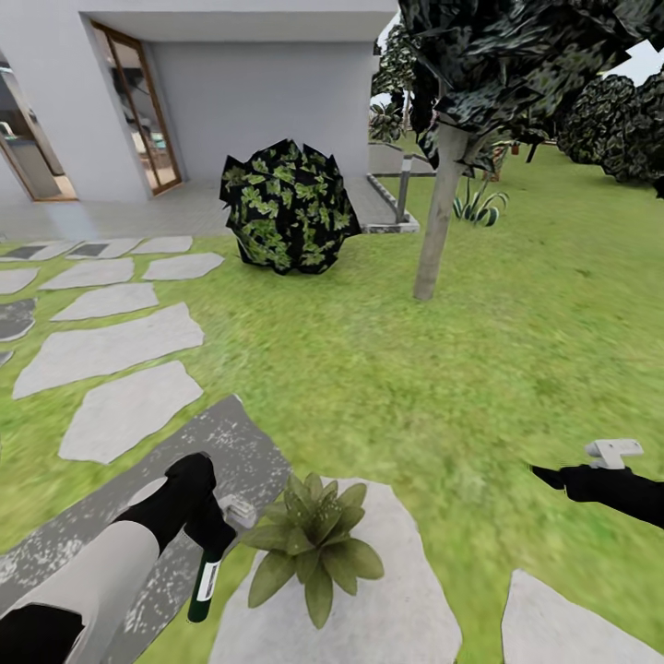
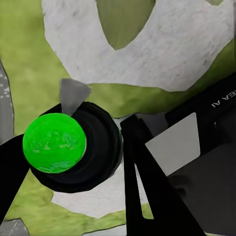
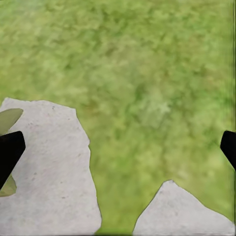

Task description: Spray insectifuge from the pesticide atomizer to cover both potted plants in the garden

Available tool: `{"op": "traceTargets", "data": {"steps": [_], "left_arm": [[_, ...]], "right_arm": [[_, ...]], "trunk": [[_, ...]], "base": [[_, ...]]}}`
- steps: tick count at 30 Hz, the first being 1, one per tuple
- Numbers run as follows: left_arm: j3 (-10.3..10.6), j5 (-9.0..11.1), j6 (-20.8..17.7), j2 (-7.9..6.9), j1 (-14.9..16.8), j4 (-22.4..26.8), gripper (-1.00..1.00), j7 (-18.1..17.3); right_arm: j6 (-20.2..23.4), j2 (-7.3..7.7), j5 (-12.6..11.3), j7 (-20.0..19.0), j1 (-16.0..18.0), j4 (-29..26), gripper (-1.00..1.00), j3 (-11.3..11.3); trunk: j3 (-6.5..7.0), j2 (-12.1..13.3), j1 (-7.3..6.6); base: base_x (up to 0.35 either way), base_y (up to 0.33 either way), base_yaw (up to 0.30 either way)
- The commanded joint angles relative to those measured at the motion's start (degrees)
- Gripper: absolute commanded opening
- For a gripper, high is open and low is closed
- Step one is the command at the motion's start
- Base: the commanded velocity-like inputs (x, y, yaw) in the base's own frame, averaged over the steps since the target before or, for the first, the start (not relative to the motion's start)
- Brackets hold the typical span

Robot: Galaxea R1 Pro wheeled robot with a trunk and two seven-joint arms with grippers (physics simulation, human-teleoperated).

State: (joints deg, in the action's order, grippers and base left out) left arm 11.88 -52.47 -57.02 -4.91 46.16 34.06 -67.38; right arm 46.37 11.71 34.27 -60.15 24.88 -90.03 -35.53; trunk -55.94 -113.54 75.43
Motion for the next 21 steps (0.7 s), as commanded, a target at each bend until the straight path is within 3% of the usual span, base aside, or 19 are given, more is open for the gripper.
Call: {"op": "traceTargets", "data": {"steps": [1, 9, 15, 21], "left_arm": [[0.20, -0.44, -0.38, -0.04, 0.03, 0.13, -1.00, -0.58], [0.20, -0.52, -0.47, -0.19, 0.07, 0.13, -1.00, 0.58], [0.07, -0.53, -0.67, -1.25, 0.10, 0.13, -1.00, 2.34], [0.13, 0.20, -0.72, -0.80, 0.09, 0.13, -1.00, 3.88]], "right_arm": [[0.18, 0.02, 0.53, -0.58, 0.08, -0.04, 1.00, -0.05], [0.13, 0.05, 0.53, -0.58, 0.04, -0.01, 1.00, -0.07], [0.13, 0.06, 0.53, -0.58, 0.04, -0.05, 1.00, -0.07], [0.13, 0.03, 0.53, -0.58, 0.05, -0.03, 1.00, -0.07]], "trunk": [[-0.05, -0.02, -0.01], [-0.05, -0.02, -0.01], [-0.05, -0.02, -0.01], [-0.05, -0.02, -0.01]], "base": [[0.000, 0.010, -0.233], [0.000, 0.102, -0.062], [0.000, 0.008, -0.003], [0.000, 0.000, 0.000]]}}
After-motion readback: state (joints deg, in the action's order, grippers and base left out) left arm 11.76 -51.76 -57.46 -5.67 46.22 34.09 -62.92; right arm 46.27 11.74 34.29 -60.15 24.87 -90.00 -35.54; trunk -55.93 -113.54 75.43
